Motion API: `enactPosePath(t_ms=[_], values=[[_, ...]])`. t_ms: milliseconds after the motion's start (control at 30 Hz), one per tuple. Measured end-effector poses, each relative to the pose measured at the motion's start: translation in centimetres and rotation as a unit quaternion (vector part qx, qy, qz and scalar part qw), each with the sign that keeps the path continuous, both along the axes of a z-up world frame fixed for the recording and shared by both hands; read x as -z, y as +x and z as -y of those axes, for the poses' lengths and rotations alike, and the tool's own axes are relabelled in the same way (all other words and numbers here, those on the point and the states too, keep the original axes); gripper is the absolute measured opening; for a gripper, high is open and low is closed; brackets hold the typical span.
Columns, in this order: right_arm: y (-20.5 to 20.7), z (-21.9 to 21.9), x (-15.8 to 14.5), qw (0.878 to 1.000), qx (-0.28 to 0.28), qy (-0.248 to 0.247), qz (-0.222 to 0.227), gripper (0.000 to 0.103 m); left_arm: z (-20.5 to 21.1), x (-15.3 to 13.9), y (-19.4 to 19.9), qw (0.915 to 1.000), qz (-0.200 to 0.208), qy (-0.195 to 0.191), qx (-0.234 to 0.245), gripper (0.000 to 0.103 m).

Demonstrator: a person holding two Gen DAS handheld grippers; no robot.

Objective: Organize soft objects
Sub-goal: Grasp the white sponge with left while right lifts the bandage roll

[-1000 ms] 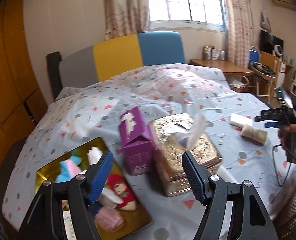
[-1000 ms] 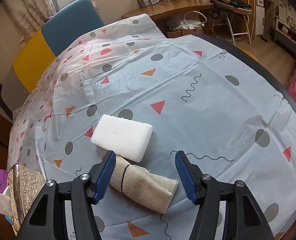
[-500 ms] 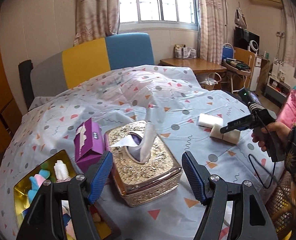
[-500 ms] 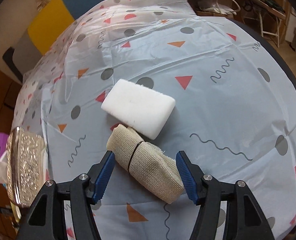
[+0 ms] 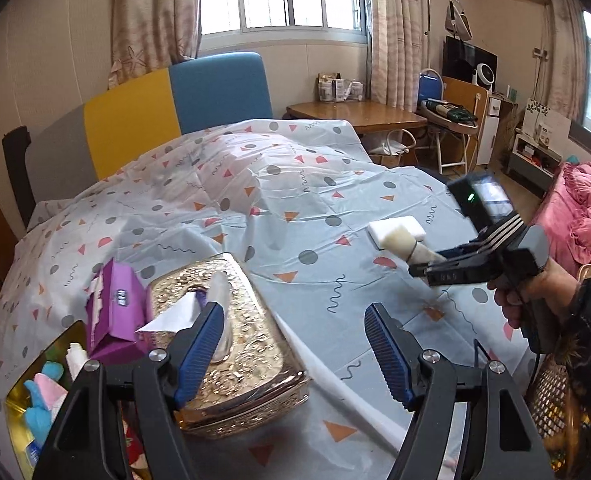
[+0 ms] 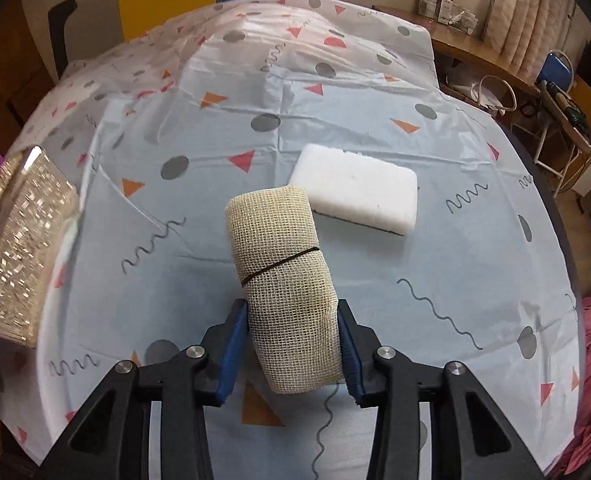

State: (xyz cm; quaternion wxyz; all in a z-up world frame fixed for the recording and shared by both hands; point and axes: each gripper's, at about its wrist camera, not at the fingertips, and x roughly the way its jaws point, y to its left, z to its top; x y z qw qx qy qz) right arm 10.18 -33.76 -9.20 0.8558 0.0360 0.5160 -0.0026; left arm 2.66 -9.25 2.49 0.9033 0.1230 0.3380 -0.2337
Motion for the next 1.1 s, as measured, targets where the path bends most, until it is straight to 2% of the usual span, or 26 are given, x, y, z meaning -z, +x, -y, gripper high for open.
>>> enactPosePath(t_ms=[100, 267, 533, 700, 900, 1000, 1067, 1100], values=[[-0.4, 1.2, -1.8, 0.998, 0.024, 0.039, 0.044, 0.042, 1.2, 0.4, 0.6, 0.9999, -0.014, 0.0, 0.007, 0.074], [-0.7, 4.3, -2.6, 0.991, 0.1, 0.053, 0.071, 0.042, 3.2, 1.2, 1.7, 0.9993, -0.034, 0.002, 0.016, 0.074], [-1.1, 7.7, -2.1, 0.981, 0.178, 0.045, 0.059, 0.042, 6.4, 2.5, 3.1, 0.9976, -0.063, 0.007, 0.03, 0.074], [-1.5, 9.0, -1.6, 0.975, 0.218, 0.03, 0.04, 0.042, 8.1, 3.7, 4.6, 0.995, -0.095, 0.005, 0.031, 0.074], [-2.3, 11.1, -1.2, 0.961, 0.272, 0.035, 0.028, 0.042, 11.1, 6.1, 8.1, 0.9831, -0.18, -0.025, 0.021, 0.073], [-2.7, 11.9, -1.3, 0.956, 0.289, 0.046, 0.032, 0.042, 12.9, 7.5, 9.7, 0.974, -0.223, -0.039, 0.016, 0.064], [-2.9, 12.2, -1.4, 0.953, 0.297, 0.051, 0.034, 0.042, 14.4, 7.8, 10.4, 0.9786, -0.204, -0.019, 0.016, 0.06], [-3.0, 12.4, -1.4, 0.952, 0.301, 0.056, 0.034, 0.042, 15.6, 8.0, 10.6, 0.9831, -0.182, 0.007, 0.024, 0.06]])
